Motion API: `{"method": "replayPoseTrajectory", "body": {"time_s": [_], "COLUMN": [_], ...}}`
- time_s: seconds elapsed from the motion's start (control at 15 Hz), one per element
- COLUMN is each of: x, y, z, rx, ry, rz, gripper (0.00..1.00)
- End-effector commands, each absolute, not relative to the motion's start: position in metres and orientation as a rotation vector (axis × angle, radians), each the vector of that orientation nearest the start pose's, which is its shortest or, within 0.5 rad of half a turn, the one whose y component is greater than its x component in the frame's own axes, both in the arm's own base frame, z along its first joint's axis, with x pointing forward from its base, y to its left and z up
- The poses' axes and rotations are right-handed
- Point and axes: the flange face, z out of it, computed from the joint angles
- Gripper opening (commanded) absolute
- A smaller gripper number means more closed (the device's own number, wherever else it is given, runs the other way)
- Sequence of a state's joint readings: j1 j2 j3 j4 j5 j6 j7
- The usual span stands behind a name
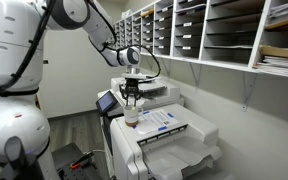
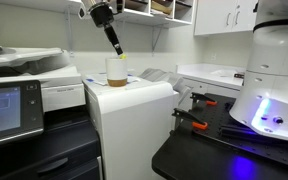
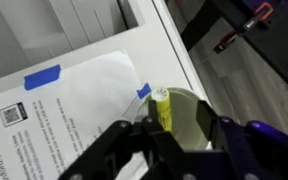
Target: Take the marker from the white cup and put it on top of the printer
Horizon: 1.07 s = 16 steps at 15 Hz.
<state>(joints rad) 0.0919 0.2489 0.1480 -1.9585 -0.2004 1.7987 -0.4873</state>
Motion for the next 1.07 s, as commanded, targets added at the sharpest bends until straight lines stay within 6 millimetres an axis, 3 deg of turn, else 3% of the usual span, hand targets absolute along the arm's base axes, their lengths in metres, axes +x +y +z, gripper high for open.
{"method": "replayPoseTrajectory", "body": {"time_s": [0.0, 0.2, 0.27, 0.33, 0.4, 0.67, 1.0], "x": [0.554, 0.562, 0.564, 0.565, 0.567, 0.569, 0.566], "y": [0.115, 0.116, 0.117, 0.118, 0.120, 0.125, 0.136], "z": [0.318, 0.306, 0.302, 0.299, 0.296, 0.293, 0.304], "rx": [-2.839, -2.807, -2.802, -2.787, -2.772, -2.777, -2.765], "ry": [-1.302, -1.321, -1.328, -1.337, -1.346, -1.392, -1.457], "rz": [0.775, 0.812, 0.827, 0.842, 0.856, 0.909, 0.961], "gripper": [0.49, 0.54, 0.50, 0.44, 0.26, 0.00, 0.00]}}
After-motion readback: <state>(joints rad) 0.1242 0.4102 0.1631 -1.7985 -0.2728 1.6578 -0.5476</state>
